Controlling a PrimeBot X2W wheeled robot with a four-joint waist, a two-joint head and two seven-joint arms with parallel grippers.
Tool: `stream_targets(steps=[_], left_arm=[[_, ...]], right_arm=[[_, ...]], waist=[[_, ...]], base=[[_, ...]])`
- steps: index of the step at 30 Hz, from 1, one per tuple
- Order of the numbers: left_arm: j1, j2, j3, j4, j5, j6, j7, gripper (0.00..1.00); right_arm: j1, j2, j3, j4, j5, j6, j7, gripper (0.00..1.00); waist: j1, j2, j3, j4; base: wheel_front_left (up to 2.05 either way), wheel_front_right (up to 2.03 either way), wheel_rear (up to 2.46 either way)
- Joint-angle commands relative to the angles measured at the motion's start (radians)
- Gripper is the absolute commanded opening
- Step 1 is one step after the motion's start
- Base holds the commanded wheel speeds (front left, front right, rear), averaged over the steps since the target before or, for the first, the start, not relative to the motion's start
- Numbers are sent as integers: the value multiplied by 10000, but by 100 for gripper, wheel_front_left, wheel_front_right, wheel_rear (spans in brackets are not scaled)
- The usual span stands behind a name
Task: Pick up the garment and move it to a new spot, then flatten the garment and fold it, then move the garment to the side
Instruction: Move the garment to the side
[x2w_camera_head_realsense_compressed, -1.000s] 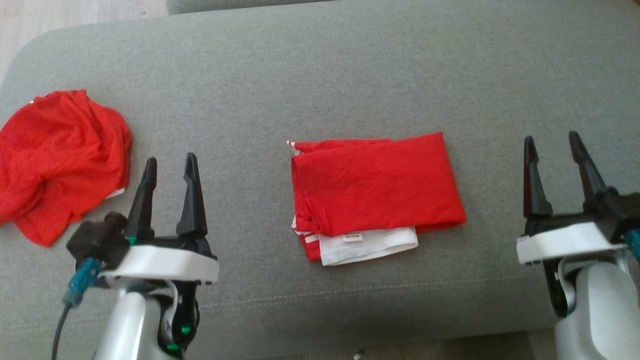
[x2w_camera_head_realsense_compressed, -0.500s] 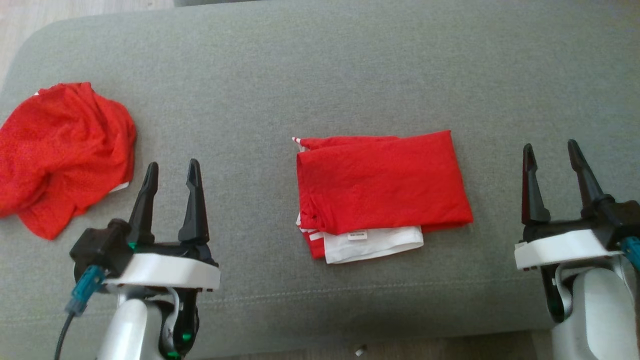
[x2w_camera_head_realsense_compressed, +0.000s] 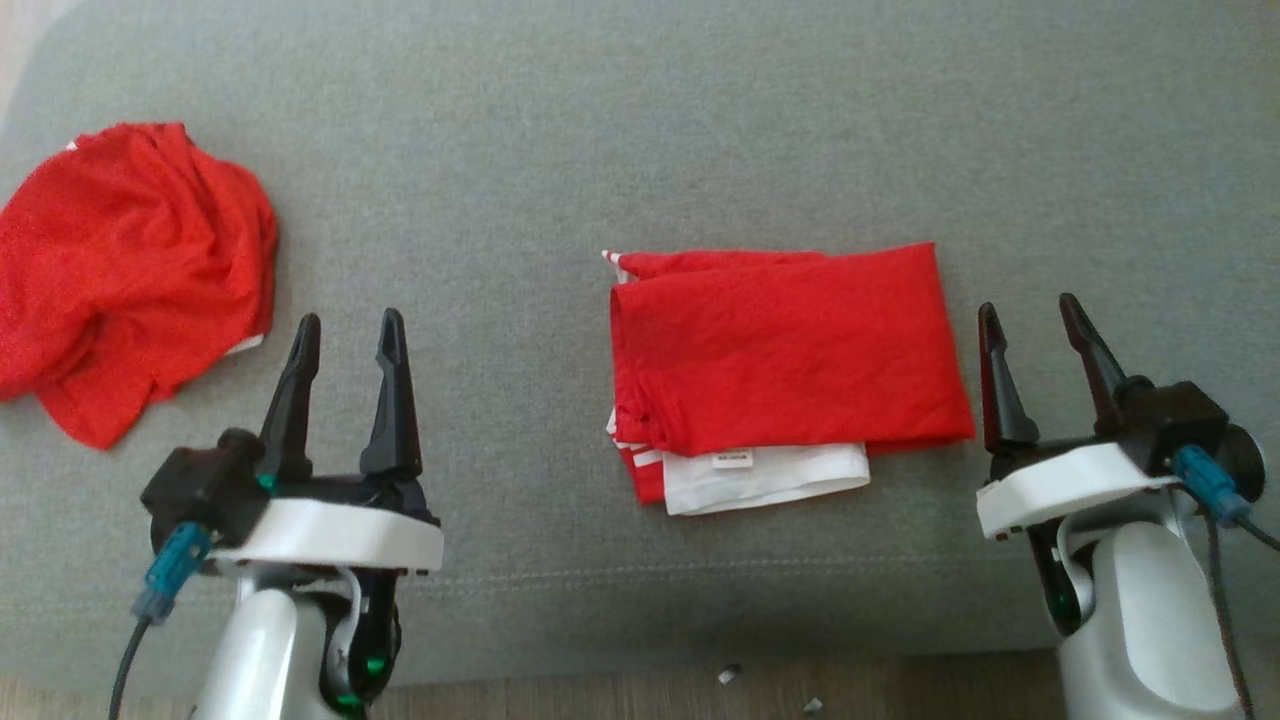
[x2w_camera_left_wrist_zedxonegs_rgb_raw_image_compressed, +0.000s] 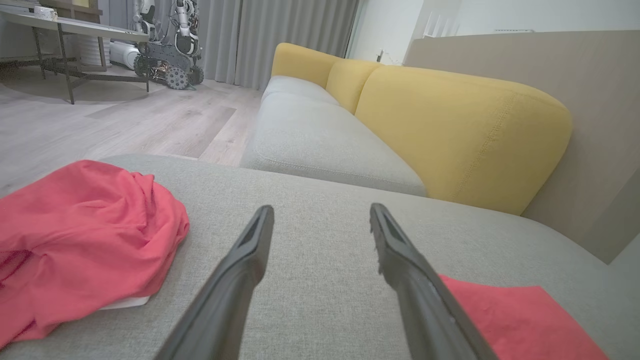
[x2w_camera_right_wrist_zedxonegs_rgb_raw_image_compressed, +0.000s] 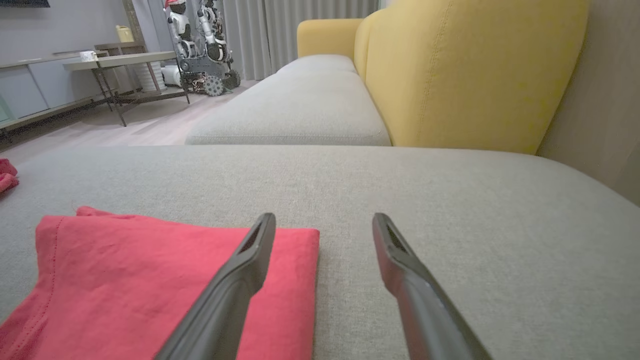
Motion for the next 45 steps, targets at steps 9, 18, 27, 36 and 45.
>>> stream_targets(steps=[9,18,27,36,45], left_arm=[[-662,74,161,-314,63,-66,-120,100],[-923,74,85,-328,84,-96,-120,100],[-1218,74,20,-362,108,-83,-120,100],[-1345,74,-12,-318,644,-168,-120,100],[-1697,74,-184,-453,275,-184,-120,100]], right_arm=[[-964,48,317,1091,355,33,337,100],[-1576,81,521,1982,397,33,314,100],[-2163,112,143,2916,256,33,213,78],[-2813,-140,870,2606,-332,33,-314,0],[-3860,-1680,1771,1758,-452,33,-240,0]], waist=[[0,-1,566,263],[0,-1,1035,440],[0,-1,1611,669],[0,-1,1600,494],[0,-1,1604,164]], base=[[0,0,0],[0,0,0],[0,0,0],[0,0,0],[0,0,0]])
